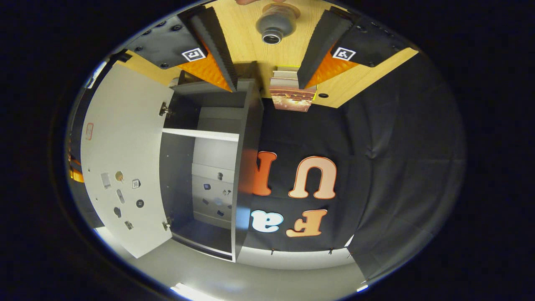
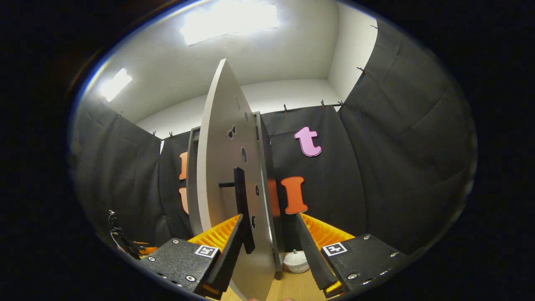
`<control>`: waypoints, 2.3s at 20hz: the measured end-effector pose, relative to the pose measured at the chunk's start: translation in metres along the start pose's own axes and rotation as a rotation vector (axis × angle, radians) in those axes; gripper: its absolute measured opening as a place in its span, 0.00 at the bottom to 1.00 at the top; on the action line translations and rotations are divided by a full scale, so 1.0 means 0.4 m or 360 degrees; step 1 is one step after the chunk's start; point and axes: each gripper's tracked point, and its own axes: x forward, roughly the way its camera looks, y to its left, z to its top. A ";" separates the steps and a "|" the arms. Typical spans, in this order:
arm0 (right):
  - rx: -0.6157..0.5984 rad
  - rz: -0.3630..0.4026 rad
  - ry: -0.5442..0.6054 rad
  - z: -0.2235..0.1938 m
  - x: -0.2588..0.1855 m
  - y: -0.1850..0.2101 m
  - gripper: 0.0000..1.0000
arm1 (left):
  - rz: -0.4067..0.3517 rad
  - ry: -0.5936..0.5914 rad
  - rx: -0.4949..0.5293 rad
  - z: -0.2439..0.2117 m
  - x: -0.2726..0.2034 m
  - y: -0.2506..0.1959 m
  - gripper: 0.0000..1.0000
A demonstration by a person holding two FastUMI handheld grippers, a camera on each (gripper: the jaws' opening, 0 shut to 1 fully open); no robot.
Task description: Open the cabinet door with the right hand, grasp the bottle in the cabinet with the left hand and place it on the coaster, then close the cabinet door with the right hand.
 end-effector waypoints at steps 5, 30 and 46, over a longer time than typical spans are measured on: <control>0.0022 -0.0024 0.0007 0.016 0.011 -0.034 0.75 | 0.0036 0.0039 0.0097 0.034 0.063 -0.019 0.95; -0.0002 0.0343 0.0175 -0.049 0.070 0.147 0.74 | -0.0155 -0.0125 0.0133 0.449 0.162 -0.133 1.00; -0.0025 0.0594 0.0172 -0.097 0.204 0.303 0.74 | -0.0110 -0.0211 0.0307 0.560 0.126 -0.157 0.98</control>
